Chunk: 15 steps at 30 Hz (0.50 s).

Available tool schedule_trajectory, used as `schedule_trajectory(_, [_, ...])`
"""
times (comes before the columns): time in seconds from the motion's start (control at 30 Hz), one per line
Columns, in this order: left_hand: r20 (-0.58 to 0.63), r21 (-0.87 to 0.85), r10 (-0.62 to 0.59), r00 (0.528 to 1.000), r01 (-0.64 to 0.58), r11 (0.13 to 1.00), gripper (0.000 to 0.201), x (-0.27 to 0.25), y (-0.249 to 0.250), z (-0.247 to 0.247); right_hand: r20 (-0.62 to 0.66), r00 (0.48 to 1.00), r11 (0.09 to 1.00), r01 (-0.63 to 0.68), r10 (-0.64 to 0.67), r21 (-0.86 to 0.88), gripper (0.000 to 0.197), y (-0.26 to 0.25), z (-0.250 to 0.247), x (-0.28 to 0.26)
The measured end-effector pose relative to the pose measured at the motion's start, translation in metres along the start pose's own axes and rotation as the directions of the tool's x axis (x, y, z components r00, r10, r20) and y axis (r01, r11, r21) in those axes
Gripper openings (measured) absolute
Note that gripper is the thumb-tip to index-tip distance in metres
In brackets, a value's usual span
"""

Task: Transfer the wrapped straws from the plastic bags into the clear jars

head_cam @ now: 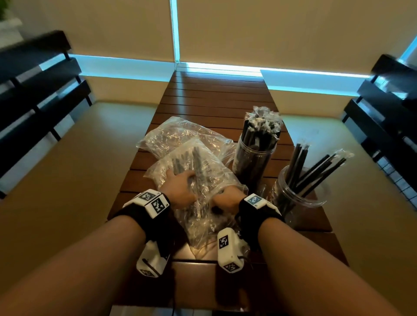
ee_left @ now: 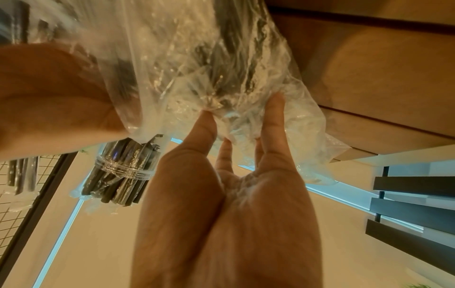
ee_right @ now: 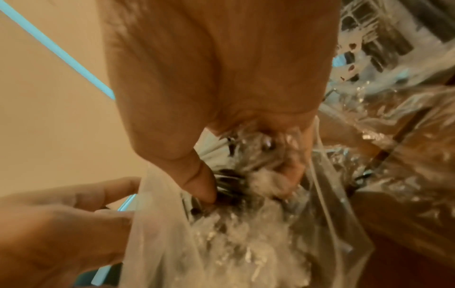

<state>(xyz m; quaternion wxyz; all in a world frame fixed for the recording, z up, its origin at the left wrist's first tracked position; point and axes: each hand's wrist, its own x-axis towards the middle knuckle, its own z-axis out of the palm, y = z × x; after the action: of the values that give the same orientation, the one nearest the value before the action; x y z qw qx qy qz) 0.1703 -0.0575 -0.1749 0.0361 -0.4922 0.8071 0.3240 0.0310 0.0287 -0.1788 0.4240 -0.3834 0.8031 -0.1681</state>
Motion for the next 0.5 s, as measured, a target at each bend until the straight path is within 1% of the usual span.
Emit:
schedule_trajectory(0.07, [0.002,0.003,0.005,1.0,-0.005,1.0,0.074,-0.001,0.0,0.0,-0.003,1.0,1.0,0.001,-0.001,0.016,0.017,-0.003,0.001,-0.001])
schedule_trajectory(0.23, [0.012,0.014,-0.01,1.0,0.01,1.0,0.079,-0.002,0.003,-0.002,-0.02,1.0,0.992,0.012,-0.014,-0.128,0.017,-0.01,-0.001,-0.006])
schedule_trajectory(0.37, [0.01,0.026,-0.029,1.0,0.029,0.999,0.079,-0.001,0.001,-0.001,-0.066,0.998,0.983,0.007,-0.019,-0.182,0.026,-0.011,-0.009,-0.012])
schedule_trajectory(0.4, [0.008,0.031,-0.032,0.999,0.032,0.999,0.079,0.0,0.001,0.0,-0.074,0.997,0.982,0.019,-0.033,-0.187,0.025,-0.01,-0.011,-0.015])
schedule_trajectory(0.47, [0.009,0.053,-0.044,0.999,0.043,0.998,0.079,0.002,0.003,0.001,-0.082,0.995,0.975,0.042,-0.062,-0.218,0.016,-0.01,-0.013,-0.019])
schedule_trajectory(0.5, [0.008,0.074,-0.049,0.999,0.049,0.996,0.077,0.003,0.005,0.001,-0.095,0.993,0.969,0.049,-0.074,-0.243,0.021,-0.01,-0.014,-0.019])
